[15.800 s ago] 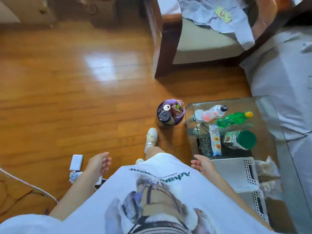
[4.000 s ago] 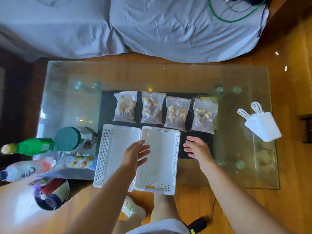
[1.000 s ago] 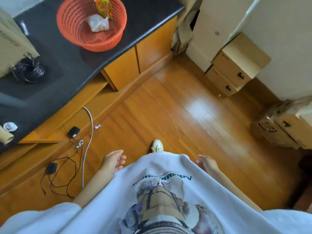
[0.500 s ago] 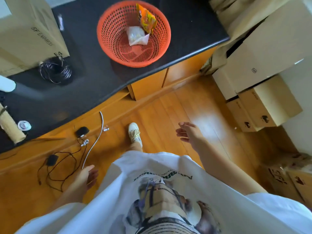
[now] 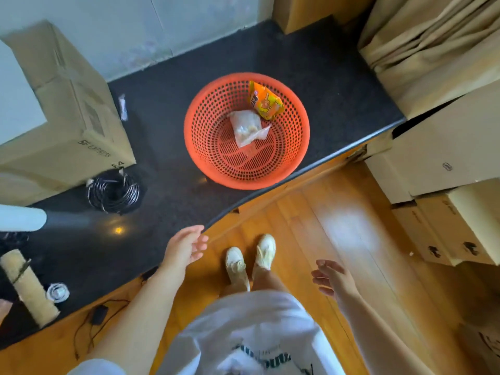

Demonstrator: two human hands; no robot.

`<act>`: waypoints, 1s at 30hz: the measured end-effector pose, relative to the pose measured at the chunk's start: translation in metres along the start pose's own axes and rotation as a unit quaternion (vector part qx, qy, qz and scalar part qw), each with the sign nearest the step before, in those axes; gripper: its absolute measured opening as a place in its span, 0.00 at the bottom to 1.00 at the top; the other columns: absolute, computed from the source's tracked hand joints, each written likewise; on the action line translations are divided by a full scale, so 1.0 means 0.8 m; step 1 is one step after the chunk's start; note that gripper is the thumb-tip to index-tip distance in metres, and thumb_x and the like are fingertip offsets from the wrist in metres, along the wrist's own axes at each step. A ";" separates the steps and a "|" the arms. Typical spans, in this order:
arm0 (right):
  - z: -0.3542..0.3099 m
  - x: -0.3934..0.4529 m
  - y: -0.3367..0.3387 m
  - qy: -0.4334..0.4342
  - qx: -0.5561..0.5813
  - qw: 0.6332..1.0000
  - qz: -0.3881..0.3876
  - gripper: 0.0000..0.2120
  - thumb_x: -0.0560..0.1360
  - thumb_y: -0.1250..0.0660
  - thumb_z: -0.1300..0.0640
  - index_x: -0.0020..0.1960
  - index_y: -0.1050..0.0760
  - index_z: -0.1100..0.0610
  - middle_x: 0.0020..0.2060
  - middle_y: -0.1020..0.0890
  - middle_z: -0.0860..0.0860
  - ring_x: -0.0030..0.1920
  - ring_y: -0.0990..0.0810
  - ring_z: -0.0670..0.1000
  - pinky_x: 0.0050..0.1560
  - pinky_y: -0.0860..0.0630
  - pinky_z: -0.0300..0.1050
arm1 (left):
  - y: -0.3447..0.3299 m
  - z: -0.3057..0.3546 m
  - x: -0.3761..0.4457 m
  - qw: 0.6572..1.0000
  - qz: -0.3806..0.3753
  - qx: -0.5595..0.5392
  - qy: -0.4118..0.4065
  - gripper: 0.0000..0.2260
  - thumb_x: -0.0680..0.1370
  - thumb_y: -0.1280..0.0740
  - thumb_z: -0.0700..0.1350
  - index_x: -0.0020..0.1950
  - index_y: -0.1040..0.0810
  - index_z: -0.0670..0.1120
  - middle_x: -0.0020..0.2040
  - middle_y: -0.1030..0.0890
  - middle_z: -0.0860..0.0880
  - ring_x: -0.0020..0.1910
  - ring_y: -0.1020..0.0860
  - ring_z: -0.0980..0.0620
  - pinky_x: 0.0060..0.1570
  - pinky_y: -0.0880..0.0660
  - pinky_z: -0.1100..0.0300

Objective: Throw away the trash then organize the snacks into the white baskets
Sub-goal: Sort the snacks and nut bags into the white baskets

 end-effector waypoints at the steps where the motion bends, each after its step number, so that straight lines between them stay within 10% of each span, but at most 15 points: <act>1: -0.016 0.008 -0.007 0.015 0.010 1.000 -0.001 0.05 0.78 0.41 0.62 0.51 0.26 0.57 0.35 0.22 0.52 0.34 0.25 0.50 0.37 0.32 0.41 | -0.016 0.016 0.010 0.999 -0.018 0.013 -0.024 0.08 0.79 0.40 0.41 0.53 0.22 0.46 0.41 0.20 0.48 0.38 0.23 0.52 0.37 0.28 0.61; 8: -0.187 0.082 -0.074 0.236 0.038 0.971 -0.017 0.10 0.74 0.39 0.68 0.46 0.24 0.54 0.35 0.21 0.51 0.34 0.23 0.46 0.35 0.27 0.38 | -0.111 0.122 0.113 0.967 -0.081 0.117 -0.210 0.11 0.77 0.37 0.40 0.47 0.23 0.56 0.44 0.20 0.52 0.42 0.21 0.56 0.34 0.25 0.63; 14: -0.323 0.129 -0.131 0.426 -0.078 0.899 0.061 0.10 0.71 0.34 0.64 0.49 0.26 0.51 0.48 0.23 0.47 0.44 0.24 0.41 0.47 0.29 0.34 | -0.150 0.197 0.215 0.951 -0.013 0.157 -0.267 0.13 0.77 0.41 0.34 0.59 0.24 0.43 0.48 0.23 0.48 0.41 0.23 0.55 0.29 0.25 0.69; 18: -0.382 0.153 -0.169 0.508 -0.240 0.822 0.094 0.21 0.70 0.33 0.62 0.62 0.29 0.57 0.59 0.27 0.54 0.60 0.28 0.52 0.60 0.31 0.46 | -0.164 0.227 0.242 0.809 0.019 0.401 -0.429 0.24 0.72 0.37 0.30 0.66 0.28 0.46 0.63 0.28 0.45 0.59 0.27 0.48 0.60 0.30 0.58; 24: -0.435 0.194 -0.204 0.525 -0.387 0.741 0.157 0.32 0.68 0.31 0.55 0.69 0.37 0.51 0.67 0.34 0.52 0.66 0.34 0.55 0.62 0.33 0.51 | -0.179 0.247 0.268 0.554 -0.028 0.625 -0.548 0.40 0.68 0.39 0.26 0.75 0.41 0.55 0.78 0.46 0.49 0.74 0.42 0.45 0.65 0.33 0.48; 30: -0.446 0.217 -0.216 0.510 -0.429 0.727 0.163 0.35 0.67 0.28 0.49 0.70 0.39 0.51 0.64 0.33 0.53 0.64 0.32 0.56 0.55 0.26 0.54 | -0.200 0.247 0.282 0.512 -0.083 0.661 -0.542 0.39 0.70 0.31 0.34 0.76 0.45 0.55 0.78 0.49 0.49 0.76 0.49 0.46 0.66 0.34 0.46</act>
Point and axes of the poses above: each hand's wrist, its own x-axis towards the middle knuckle, its own y-axis out of the back of the hand, z = x × y, the point moved 2 cm from there along x, towards the middle knuckle
